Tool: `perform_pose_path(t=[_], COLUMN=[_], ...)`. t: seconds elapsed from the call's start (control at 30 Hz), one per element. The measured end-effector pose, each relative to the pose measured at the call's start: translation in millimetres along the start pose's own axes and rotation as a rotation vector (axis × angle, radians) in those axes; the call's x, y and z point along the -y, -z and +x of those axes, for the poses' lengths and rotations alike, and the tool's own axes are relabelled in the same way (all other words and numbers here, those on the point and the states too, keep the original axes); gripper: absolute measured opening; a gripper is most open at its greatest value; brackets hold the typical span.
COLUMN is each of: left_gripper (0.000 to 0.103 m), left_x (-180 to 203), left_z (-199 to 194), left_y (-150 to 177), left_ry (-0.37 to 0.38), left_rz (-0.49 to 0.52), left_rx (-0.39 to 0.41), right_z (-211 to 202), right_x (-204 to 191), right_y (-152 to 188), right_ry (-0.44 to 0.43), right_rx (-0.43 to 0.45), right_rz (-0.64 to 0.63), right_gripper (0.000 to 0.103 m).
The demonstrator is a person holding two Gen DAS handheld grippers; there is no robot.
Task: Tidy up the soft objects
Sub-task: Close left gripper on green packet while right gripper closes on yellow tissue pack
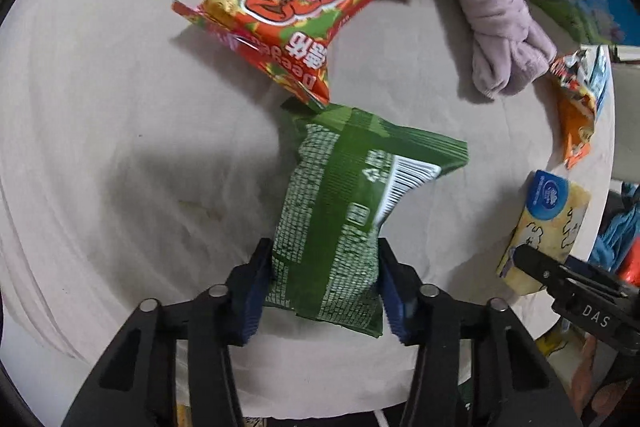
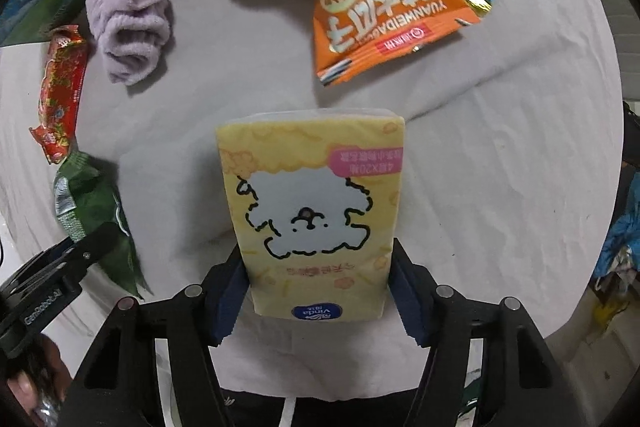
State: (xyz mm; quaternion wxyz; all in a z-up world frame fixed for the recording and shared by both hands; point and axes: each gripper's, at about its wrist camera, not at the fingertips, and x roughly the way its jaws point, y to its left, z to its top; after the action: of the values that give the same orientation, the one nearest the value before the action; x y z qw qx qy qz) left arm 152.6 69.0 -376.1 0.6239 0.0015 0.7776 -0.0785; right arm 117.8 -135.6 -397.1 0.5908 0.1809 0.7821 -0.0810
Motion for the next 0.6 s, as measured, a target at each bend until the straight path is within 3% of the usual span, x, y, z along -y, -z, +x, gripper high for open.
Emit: perform_pose_path(t=[0.1,0.13,0.3,0.53,0.6], left_gripper=[0.042,0.041,0.040,0.038,0.038], left_x=[-10.4,-6.9,13.8,42.0,42.9], left_z=[-27.7,-28.9,-79.9,-138.8,-162.5], left_y=[19.8,11.9,40.3,68.6,63.2], left_ry=[-0.027,-0.030,-0.023,-0.019,-0.011], left_rz=[-0.008,-0.011,-0.013,0.042,0.052], left_rx=[0.060,0.079,0.184,0.322,0.362], right_z=[-4.2,-10.2,-35.5,-100.6,-122.8], right_x=[0.2,2.0,0.0,-9.3,-10.4], right_y=[9.2,13.3,32.1,45.1,42.4], right_ry=[-0.003,-0.004,-0.038,-0.103,-0.123], right_rx=[0.024,0.038,0.114,0.209,0.232], right_rz=[0.014,0.010,-0.035,-0.121,-0.142], right_gripper=[0.066,0.066,0.066,0.066,0.066])
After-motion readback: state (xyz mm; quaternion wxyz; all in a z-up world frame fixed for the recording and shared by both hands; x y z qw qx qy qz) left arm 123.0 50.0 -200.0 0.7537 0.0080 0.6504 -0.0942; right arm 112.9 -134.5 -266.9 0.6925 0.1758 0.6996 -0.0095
